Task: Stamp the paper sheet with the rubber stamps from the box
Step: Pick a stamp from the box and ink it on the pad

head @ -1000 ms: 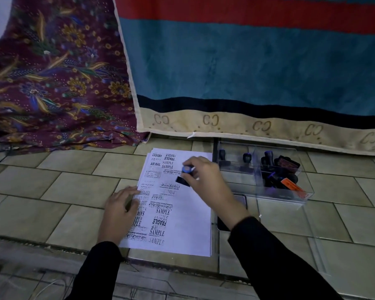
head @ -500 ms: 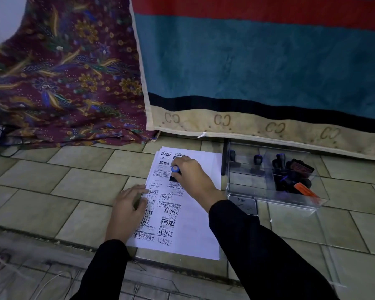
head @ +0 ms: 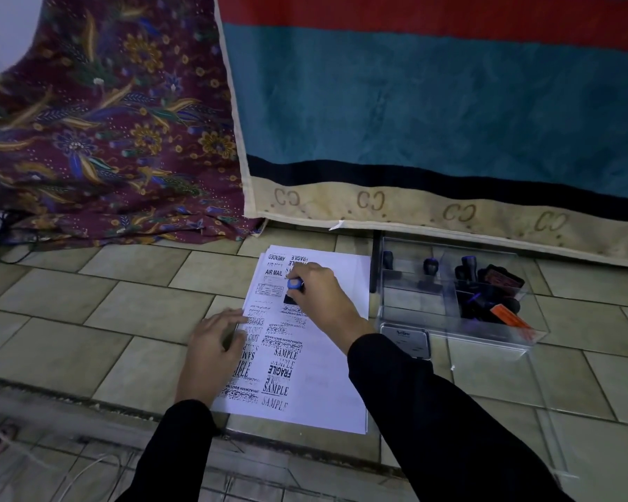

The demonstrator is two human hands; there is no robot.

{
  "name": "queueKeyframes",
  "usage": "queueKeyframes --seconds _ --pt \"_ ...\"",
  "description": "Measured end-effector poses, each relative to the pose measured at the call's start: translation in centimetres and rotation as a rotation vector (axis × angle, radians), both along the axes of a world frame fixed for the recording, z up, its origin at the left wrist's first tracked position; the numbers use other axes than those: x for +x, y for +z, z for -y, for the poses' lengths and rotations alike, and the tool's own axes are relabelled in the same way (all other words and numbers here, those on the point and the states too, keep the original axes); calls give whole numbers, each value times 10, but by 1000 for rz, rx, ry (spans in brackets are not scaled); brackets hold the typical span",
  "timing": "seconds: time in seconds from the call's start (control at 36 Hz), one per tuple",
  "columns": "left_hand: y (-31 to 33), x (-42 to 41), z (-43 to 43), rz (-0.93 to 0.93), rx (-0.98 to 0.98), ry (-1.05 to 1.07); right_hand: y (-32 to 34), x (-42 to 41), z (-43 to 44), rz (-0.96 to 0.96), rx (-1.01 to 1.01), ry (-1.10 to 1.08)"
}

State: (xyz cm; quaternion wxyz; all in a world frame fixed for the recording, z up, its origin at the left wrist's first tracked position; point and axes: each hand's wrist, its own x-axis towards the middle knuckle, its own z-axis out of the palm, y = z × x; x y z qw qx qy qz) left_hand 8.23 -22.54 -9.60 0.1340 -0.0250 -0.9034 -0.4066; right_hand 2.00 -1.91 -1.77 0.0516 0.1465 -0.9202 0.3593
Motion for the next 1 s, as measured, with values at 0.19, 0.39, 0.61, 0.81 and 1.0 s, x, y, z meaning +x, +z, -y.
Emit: queueKeyframes --seconds 0.19,0.39,0.61,0.81,1.0 --pt "0 1 0 -5 12 -4 26 24 -48 -133 -312 -238" --pt "-1 0 0 10 18 0 24 97 -115 -170 -268 -306" --pt "-6 -4 2 7 -16 -9 -5 146 -142 -228 -69 -266" --pt "-3 -2 1 -14 -28 -14 -11 153 -141 -216 -34 -228" --pt "-1 -1 -2 -42 -84 0 -15 161 -134 -282 71 -225"
